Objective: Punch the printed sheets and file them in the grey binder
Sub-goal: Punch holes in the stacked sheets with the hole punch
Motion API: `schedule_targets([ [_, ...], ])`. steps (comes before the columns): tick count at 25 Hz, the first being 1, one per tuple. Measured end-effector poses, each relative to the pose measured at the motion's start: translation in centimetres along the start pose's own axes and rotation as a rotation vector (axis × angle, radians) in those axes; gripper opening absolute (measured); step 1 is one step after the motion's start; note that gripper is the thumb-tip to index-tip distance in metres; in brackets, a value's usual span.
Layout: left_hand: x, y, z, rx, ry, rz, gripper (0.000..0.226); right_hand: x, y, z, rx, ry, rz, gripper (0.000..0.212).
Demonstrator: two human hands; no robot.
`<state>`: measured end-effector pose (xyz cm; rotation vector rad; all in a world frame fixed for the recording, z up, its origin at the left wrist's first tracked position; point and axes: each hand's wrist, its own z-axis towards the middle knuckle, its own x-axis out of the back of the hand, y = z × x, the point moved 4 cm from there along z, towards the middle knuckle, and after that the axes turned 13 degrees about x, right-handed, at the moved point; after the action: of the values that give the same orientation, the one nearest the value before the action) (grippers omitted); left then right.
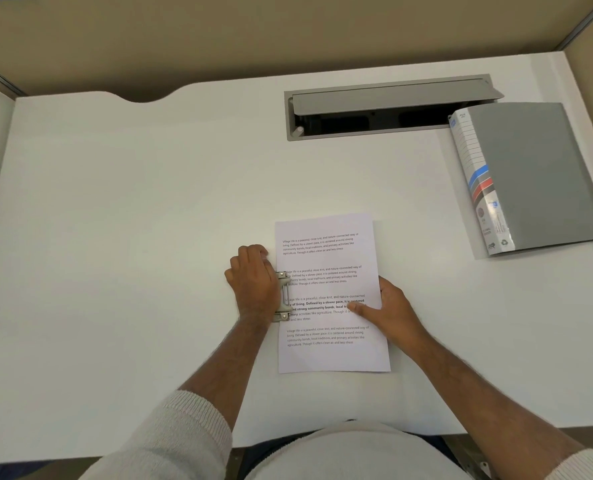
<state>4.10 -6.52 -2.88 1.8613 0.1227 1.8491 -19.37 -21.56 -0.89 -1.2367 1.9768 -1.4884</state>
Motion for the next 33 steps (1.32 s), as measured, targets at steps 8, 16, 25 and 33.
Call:
schedule_targets([
  [8,0.8,0.7,0.1,0.064,-0.111,0.006,0.028,0.1,-0.4,-0.3,0.032,0.002,0.002,0.043],
  [16,1.8,0.8,0.5,0.265,-0.367,-0.144,0.027,0.1,-0.3,-0.6,0.069,0.002,0.015,0.046],
  [25,3.8,-2.5,-3.5,0.389,-0.473,-0.388,0.026,0.2,-0.5,-0.8,0.095,-0.003,0.042,0.048],
  [33,4.7,-2.4,-4.7,0.436,-0.535,-0.248,0.03,0.3,-0.8,-0.6,0.091,-0.018,0.033,0.047],
])
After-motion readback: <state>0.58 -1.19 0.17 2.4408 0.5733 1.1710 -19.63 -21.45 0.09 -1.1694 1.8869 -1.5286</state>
